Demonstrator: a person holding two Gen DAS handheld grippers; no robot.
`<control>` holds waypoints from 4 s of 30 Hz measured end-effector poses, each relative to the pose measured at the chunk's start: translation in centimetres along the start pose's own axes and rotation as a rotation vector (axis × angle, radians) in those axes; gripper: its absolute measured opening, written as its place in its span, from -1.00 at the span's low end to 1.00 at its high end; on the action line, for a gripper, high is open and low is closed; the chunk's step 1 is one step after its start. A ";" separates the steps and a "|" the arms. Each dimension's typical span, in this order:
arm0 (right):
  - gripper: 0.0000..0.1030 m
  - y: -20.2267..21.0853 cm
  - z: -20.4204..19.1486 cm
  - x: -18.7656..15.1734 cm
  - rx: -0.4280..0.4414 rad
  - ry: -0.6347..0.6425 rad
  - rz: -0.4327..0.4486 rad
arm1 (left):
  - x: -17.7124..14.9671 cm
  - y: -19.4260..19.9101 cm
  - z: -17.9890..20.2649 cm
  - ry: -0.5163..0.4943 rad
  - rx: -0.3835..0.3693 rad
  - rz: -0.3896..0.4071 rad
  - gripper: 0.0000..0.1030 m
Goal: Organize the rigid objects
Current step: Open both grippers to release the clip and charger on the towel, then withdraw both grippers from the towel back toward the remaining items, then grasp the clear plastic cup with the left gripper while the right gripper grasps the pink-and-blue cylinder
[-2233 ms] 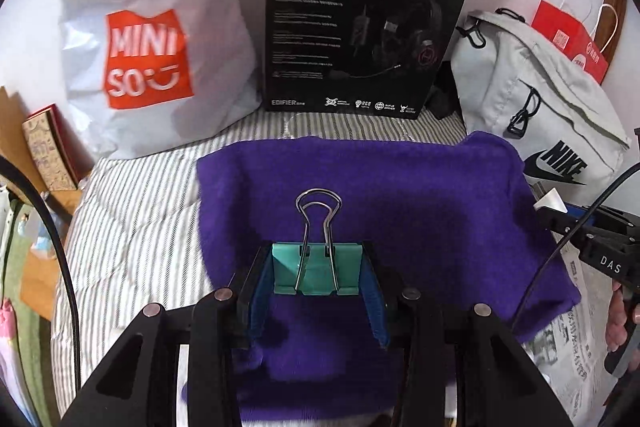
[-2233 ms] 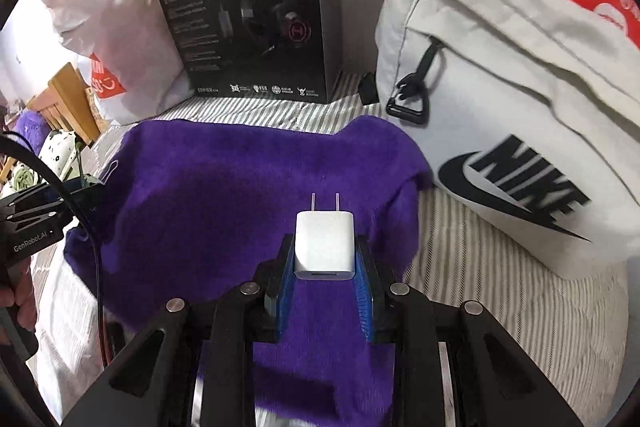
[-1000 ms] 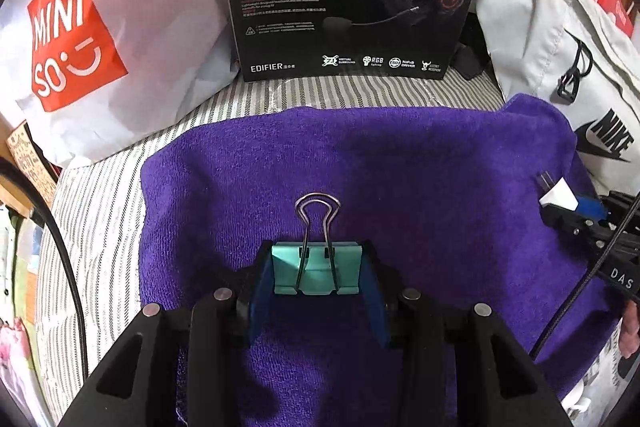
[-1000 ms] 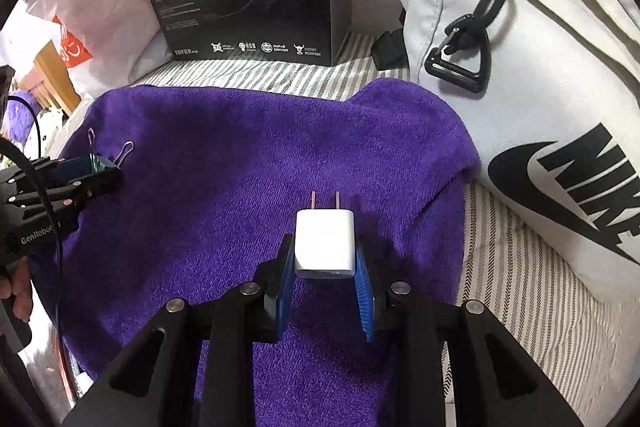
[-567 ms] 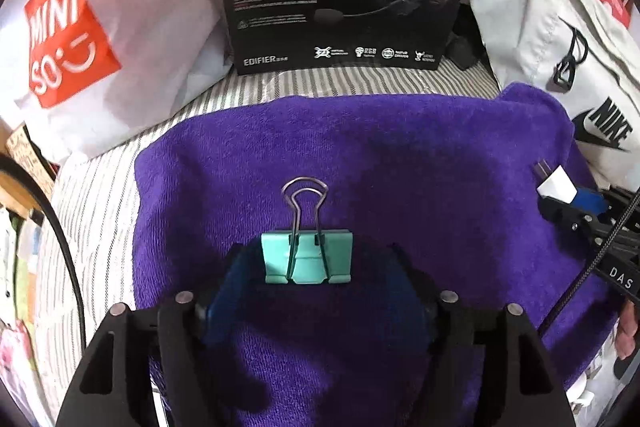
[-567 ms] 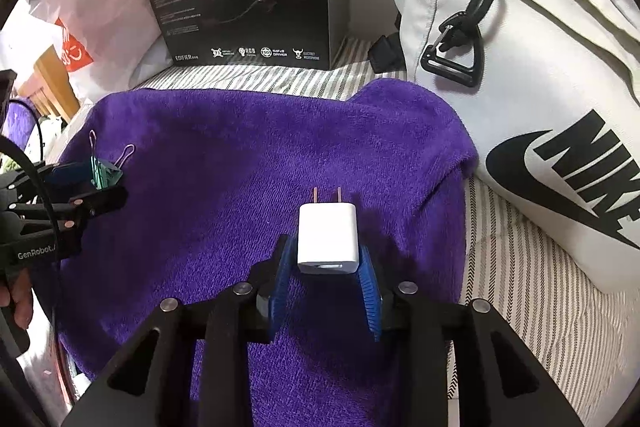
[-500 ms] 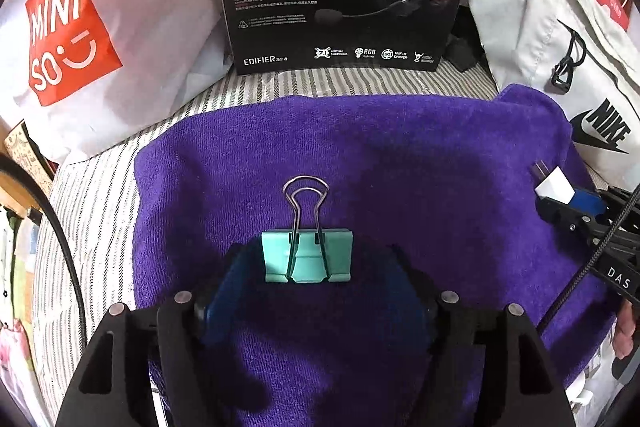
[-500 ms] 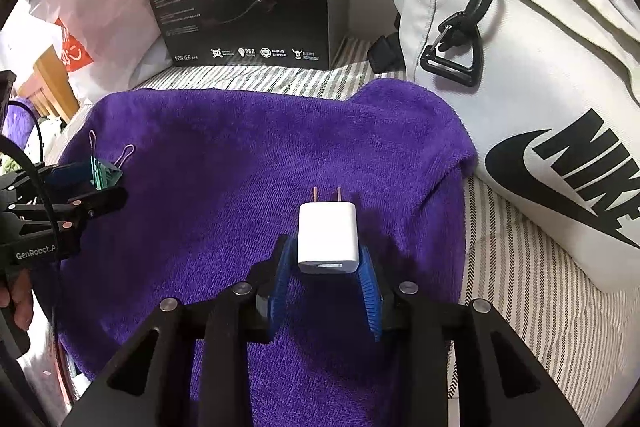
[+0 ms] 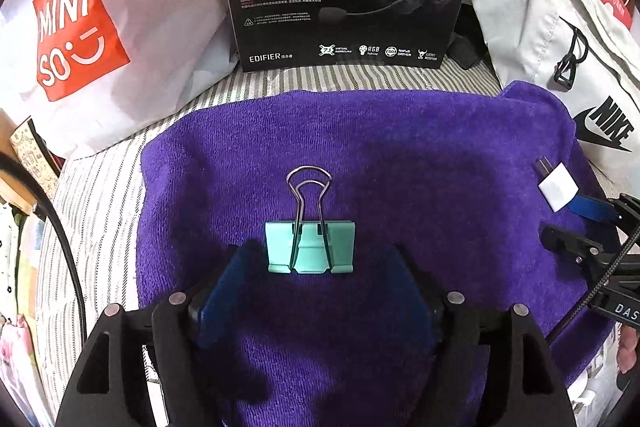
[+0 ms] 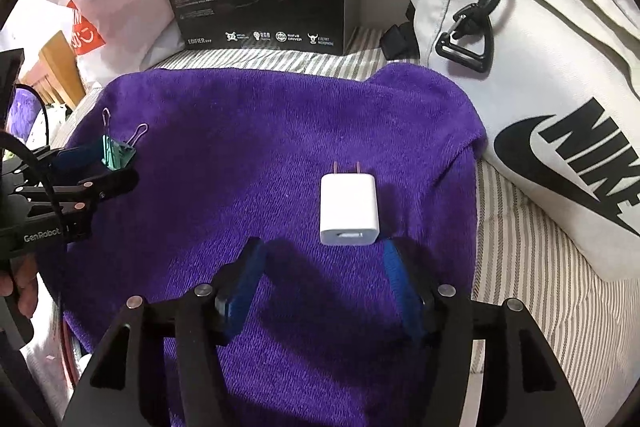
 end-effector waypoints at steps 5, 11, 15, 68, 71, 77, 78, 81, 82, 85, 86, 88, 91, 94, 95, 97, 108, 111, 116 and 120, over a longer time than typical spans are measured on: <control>0.19 0.2 0.1 -0.4 0.015 -0.010 -0.013 | -0.1 0.1 -0.1 -0.007 0.024 -0.005 0.58; 0.28 1.0 0.3 -0.6 0.014 -0.013 -0.009 | -0.2 0.3 0.2 -0.032 0.031 0.002 0.64; 0.39 1.9 0.3 -0.5 0.024 -0.022 0.013 | -0.1 0.5 0.5 -0.044 0.032 0.010 0.72; 0.81 17.7 -3.7 -15.1 0.013 -0.170 0.204 | -15.8 10.5 -2.8 0.131 0.055 -0.018 0.83; 0.81 17.9 -4.3 -15.8 0.026 -0.170 0.202 | -16.0 10.2 -2.5 0.138 0.030 -0.027 0.83; 0.81 17.7 -4.9 -16.4 0.040 -0.167 0.195 | -16.1 10.9 -2.1 0.140 0.020 -0.018 0.83; 0.81 17.6 -5.0 -16.5 0.039 -0.166 0.190 | -16.2 11.1 -2.0 0.141 0.015 -0.014 0.83; 0.81 17.3 -5.2 -16.8 0.046 -0.167 0.183 | -16.4 11.7 -1.9 0.145 -0.009 -0.002 0.83; 0.81 17.2 -5.2 -16.9 0.049 -0.165 0.183 | -16.5 11.9 -1.9 0.148 -0.019 -0.002 0.83; 0.81 16.7 -5.3 -17.1 0.051 -0.167 0.174 | -16.6 12.2 -1.4 0.142 -0.052 0.010 0.83; 0.81 16.6 -5.3 -17.1 0.053 -0.168 0.172 | -16.7 12.1 -1.0 0.128 -0.047 0.009 0.83; 0.81 16.4 -5.3 -17.3 0.054 -0.167 0.165 | -16.9 11.9 -0.8 0.107 -0.017 0.004 0.83; 0.81 16.2 -5.2 -17.5 0.050 -0.165 0.162 | -17.0 11.6 -0.3 0.075 0.020 0.013 0.83; 0.81 16.1 -4.8 -17.7 0.050 -0.174 0.157 | -17.0 11.5 0.1 0.045 0.054 0.019 0.83; 0.81 16.0 -4.7 -17.7 0.050 -0.178 0.156 | -17.1 11.5 0.2 0.034 0.063 0.023 0.83; 0.81 15.9 -4.5 -17.8 0.049 -0.181 0.153 | -17.1 11.6 0.4 0.022 0.068 0.033 0.83; 0.81 15.3 -3.9 -18.0 0.038 -0.189 0.139 | -17.9 11.8 -0.6 0.049 0.041 0.061 0.83; 0.81 15.0 -3.8 -18.1 0.039 -0.190 0.133 | -18.1 11.6 -1.5 0.072 0.038 0.060 0.81; 0.81 14.5 -4.1 -18.1 0.041 -0.177 0.119 | -18.6 11.3 -1.8 0.101 -0.014 0.047 0.62; 0.81 14.0 -4.2 -18.2 0.045 -0.176 0.107 | -18.7 10.9 -1.2 0.077 -0.021 0.044 0.40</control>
Point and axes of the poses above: each gripper's, at about its wrist camera, not at the fingertips, and y roughly against the way its jaws point, z to its right, x to its top, the point moved 6 cm from there along -y, roughly the way its jaws point, and after that the axes turned 6 degrees about x, right-handed, at the moved point
